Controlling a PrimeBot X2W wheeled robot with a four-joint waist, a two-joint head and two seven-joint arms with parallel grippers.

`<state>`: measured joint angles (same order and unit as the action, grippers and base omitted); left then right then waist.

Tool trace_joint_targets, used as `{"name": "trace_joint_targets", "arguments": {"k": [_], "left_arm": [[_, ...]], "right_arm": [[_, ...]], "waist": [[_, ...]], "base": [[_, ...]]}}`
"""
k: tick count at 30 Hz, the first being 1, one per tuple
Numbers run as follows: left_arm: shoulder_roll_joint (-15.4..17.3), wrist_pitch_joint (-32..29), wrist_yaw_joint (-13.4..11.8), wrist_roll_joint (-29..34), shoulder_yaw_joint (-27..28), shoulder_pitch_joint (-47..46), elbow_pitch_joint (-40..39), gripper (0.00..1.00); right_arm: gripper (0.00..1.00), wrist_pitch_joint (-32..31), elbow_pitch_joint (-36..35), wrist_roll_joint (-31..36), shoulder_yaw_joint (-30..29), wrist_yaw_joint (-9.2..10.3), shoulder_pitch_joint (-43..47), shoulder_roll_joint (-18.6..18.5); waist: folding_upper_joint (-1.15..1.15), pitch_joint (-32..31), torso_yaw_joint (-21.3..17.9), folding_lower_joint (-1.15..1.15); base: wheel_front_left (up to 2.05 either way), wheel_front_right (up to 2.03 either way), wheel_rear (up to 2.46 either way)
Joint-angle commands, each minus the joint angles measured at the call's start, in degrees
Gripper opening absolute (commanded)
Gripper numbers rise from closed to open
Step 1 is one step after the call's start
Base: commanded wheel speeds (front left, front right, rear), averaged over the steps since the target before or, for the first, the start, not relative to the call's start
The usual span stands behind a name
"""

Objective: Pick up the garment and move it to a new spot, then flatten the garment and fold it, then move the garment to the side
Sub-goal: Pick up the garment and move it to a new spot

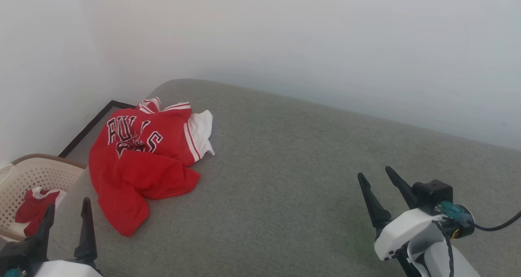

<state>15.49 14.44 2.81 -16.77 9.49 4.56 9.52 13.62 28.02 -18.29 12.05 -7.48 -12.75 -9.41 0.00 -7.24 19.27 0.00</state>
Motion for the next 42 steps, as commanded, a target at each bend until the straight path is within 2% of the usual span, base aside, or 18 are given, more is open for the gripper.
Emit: {"name": "trace_joint_targets", "arguments": {"k": [1, 9, 11, 18, 26, 34, 38, 42], "left_arm": [[0.07, -0.06, -0.15, -0.31, 0.12, 0.39, -0.31, 1.0], [0.52, -0.55, -0.77, -0.68, 0.24, 0.46, -0.53, 1.0], [0.3, -0.68, -0.56, -1.63, 0.32, -0.68, -0.28, 1.0], [2.54, -2.52, 1.07, -2.91, -0.75, -6.64, 3.35, 1.0], [6.56, -5.3, 3.15, -4.62, -2.62, -19.53, 13.43, 1.0], [8.77, -8.28, 4.26, -7.63, -4.8, -32.3, 26.1, 1.0], [9.57, -11.91, 4.58, -10.04, -6.13, -38.77, 34.06, 1.0], [10.1, -18.06, 4.61, -12.14, -6.93, -44.44, 42.42, 1.0]], "right_arm": [[1.0, 0.43, 0.13, -0.44, 0.07, -0.01, -0.37, 0.03], [1.0, 0.92, 0.7, -0.53, 0.45, -0.02, -0.75, -0.41], [1.0, 1.0, 0.62, -0.5, 0.25, -0.02, -0.84, -0.65], [1.0, 0.22, -0.55, 0.02, -0.08, -0.02, -1.88, -1.92], [1.0, -2.36, -5.29, 1.51, -0.69, -0.02, -4.83, -4.08], [1.0, -4.69, -10.15, 2.53, -1.41, -0.02, -7.36, -5.92], [1.0, -5.86, -12.93, 3.06, -1.89, -0.01, -8.63, -6.73], [1.0, -7.05, -15.75, 3.48, -2.34, -0.01, -9.43, -7.61]], "waist": [[0.0, -0.08, 0.4, 0.0], [0.0, 0.56, 0.23, 0.0], [0.0, 0.89, -0.17, 0.0], [0.0, 3.61, -2.6, 0.0], [0.0, 12.89, -6.88, 0.0], [0.0, 21.47, -9.82, 0.0], [0.0, 25.65, -11.11, 0.0], [0.0, 29.22, -11.95, 0.0]], "base": [[0.0, 0.0, 0.0], [0.0, 0.0, 0.0], [0.0, 0.0, 0.0], [0.0, 0.0, 0.0], [0.0, 0.0, 0.0], [0.0, 0.0, 0.0], [0.0, 0.0, 0.0], [0.0, 0.0, 0.0]]}}
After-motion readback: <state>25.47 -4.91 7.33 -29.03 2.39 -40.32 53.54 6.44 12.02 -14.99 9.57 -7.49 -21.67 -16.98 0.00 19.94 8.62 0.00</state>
